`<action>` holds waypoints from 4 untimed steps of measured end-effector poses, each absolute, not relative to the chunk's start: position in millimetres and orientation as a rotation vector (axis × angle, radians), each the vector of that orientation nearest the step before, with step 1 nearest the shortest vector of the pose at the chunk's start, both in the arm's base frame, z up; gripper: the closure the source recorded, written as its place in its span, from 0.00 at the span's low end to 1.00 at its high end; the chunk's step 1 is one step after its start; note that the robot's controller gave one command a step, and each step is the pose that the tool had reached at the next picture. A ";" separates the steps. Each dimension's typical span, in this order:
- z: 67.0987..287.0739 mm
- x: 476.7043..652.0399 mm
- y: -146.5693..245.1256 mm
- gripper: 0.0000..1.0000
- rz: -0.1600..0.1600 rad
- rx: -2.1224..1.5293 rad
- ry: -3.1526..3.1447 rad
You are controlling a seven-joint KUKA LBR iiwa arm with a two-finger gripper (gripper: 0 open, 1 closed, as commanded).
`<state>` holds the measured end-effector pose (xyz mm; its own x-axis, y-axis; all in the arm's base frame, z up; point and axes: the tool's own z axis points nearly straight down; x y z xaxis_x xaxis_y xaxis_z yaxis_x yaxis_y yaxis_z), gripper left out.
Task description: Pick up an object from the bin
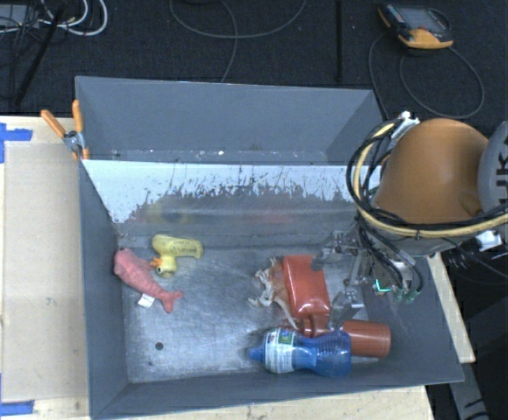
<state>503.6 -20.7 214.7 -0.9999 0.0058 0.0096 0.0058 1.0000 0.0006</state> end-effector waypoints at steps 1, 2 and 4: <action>218.7 505.2 -20.7 0.00 0.000 -0.008 -3.140; 160.9 492.7 -27.6 0.00 -0.002 0.126 -3.148; 144.0 477.2 -31.3 0.00 -0.001 0.546 -3.093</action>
Offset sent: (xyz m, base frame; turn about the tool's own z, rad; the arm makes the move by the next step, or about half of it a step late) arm -0.0348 -0.0189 -0.1447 -0.2059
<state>477.2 -31.3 144.0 -0.9396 -0.3422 0.0007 -0.3422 0.9396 0.0005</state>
